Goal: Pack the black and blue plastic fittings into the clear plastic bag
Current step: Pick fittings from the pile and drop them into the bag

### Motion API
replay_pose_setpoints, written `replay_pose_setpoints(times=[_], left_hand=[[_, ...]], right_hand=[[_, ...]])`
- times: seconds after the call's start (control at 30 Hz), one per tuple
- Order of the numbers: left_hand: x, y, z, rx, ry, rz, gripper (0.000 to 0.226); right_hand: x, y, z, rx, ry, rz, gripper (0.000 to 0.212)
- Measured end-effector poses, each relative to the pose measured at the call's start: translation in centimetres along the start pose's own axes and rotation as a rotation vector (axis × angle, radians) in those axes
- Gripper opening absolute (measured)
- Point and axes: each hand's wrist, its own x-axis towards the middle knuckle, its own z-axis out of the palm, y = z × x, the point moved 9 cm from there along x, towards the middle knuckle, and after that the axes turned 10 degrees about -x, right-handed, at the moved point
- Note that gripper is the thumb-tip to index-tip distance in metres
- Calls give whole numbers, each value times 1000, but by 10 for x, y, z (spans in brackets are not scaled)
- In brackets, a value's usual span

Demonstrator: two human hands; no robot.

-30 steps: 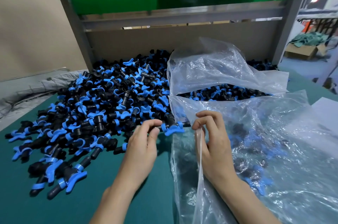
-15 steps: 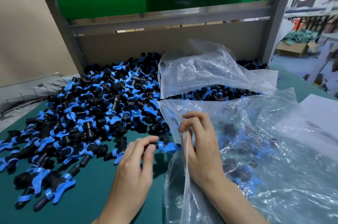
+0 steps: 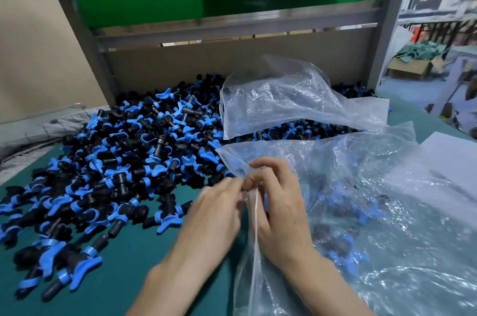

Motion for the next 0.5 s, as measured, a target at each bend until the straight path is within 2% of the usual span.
replay_pose_setpoints(times=[0.1,0.23,0.37,0.43,0.5], left_hand=[[-9,-13,-38,162,182,-60,24],[-24,-21,-66,173,292,-119,30],[-37,-25,-74,-143,393,-170,21],[-40,-26,-61,-294,343,-199,17],[-39,-24,-37,-415,223,-235,20]], right_hand=[[1,2,0,16,-5,20,14],[3,5,-2,40,5,43,16],[3,5,-3,55,11,56,16],[3,4,-3,60,6,57,14],[4,3,-4,59,3,52,12]])
